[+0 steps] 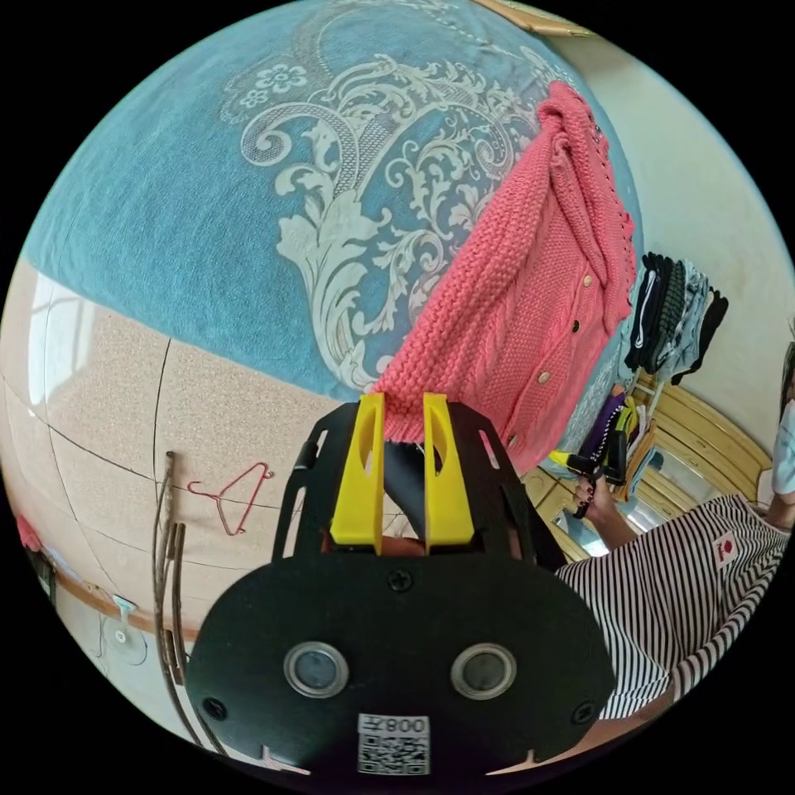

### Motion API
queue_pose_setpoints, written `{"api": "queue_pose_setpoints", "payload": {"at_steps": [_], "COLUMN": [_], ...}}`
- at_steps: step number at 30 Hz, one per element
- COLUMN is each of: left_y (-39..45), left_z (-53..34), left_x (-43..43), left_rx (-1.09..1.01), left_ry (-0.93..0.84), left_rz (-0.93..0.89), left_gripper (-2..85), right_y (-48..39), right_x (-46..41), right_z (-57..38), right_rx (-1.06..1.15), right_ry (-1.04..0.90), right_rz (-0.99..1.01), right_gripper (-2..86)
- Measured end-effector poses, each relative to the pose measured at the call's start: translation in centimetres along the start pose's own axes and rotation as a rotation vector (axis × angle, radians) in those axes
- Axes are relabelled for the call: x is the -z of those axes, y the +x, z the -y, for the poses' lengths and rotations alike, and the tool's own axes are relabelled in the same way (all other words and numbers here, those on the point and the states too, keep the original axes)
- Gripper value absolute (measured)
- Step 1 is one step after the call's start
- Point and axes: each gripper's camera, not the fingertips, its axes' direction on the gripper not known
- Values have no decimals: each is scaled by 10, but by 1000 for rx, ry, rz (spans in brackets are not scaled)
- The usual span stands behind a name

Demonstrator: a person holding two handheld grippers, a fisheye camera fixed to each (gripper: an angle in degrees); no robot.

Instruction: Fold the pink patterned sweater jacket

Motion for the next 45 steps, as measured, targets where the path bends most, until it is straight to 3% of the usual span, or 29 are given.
{"api": "queue_pose_setpoints", "payload": {"at_steps": [19, 45], "left_y": [-50, -91], "left_z": [0, -32], "left_x": [20, 43], "left_rx": [6, 52], "left_ry": [-45, 22], "left_rz": [-156, -156], "left_gripper": [23, 21], "right_y": [24, 50], "right_x": [-44, -55], "right_z": [-29, -53], "right_rx": [-12, -26], "right_ry": [-13, -5], "right_rz": [79, 56], "right_gripper": [26, 18]}}
